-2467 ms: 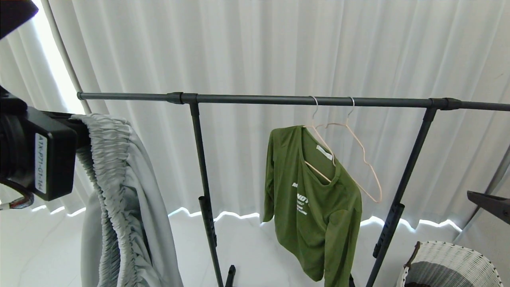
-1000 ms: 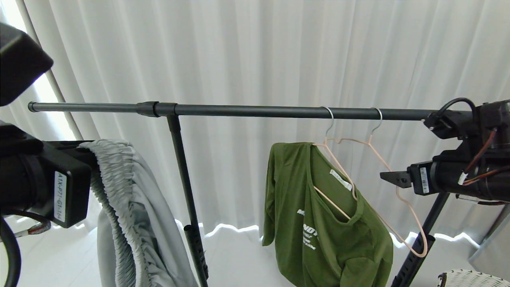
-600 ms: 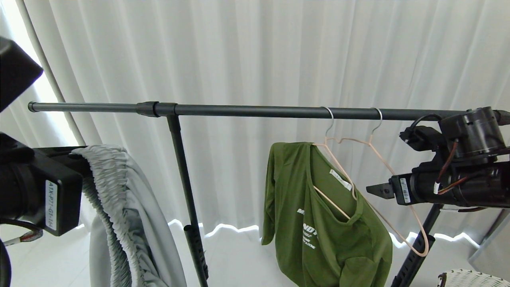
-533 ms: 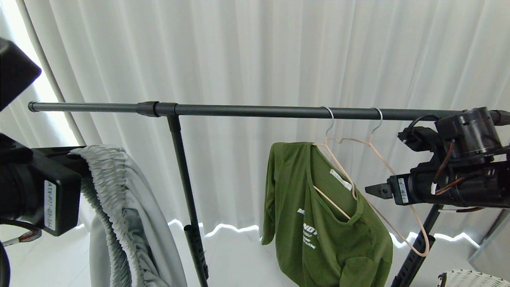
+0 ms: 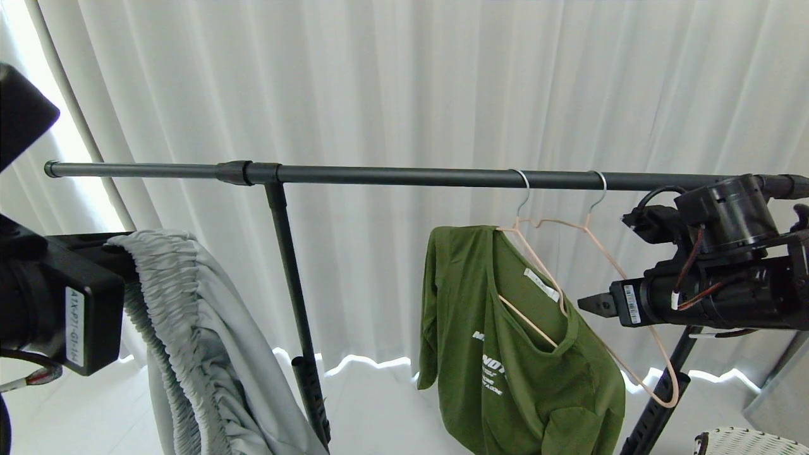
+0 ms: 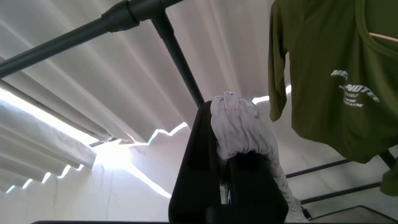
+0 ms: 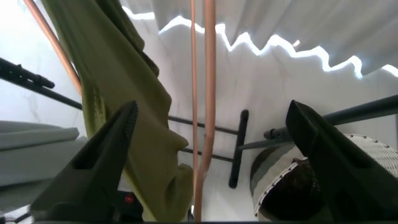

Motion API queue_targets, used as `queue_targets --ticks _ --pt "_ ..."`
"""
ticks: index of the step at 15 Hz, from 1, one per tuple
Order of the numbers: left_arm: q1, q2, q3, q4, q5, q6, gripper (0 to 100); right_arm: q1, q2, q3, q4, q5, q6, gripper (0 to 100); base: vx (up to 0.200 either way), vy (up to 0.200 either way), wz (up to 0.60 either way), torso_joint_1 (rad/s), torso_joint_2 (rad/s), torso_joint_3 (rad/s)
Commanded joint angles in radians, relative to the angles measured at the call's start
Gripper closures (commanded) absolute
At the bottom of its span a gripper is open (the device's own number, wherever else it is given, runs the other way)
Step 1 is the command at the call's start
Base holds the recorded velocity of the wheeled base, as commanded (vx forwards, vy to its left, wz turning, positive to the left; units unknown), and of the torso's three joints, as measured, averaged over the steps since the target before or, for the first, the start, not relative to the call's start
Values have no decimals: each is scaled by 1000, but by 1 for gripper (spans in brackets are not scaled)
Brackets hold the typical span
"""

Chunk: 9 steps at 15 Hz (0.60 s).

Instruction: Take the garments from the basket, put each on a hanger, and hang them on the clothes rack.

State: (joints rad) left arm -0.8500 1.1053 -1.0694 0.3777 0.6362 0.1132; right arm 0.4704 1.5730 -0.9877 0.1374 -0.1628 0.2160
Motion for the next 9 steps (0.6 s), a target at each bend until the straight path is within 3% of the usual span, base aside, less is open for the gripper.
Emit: queue_targets --ticks 1,9 --pt "0 -1 -1 1 0 0 100 -1 1 1 2 0 0 100 0 0 0 0 0 0" --pt "0 -1 -4 0 0 0 100 -3 -39 1 14 -1 0 100 0 0 0 0 0 0"
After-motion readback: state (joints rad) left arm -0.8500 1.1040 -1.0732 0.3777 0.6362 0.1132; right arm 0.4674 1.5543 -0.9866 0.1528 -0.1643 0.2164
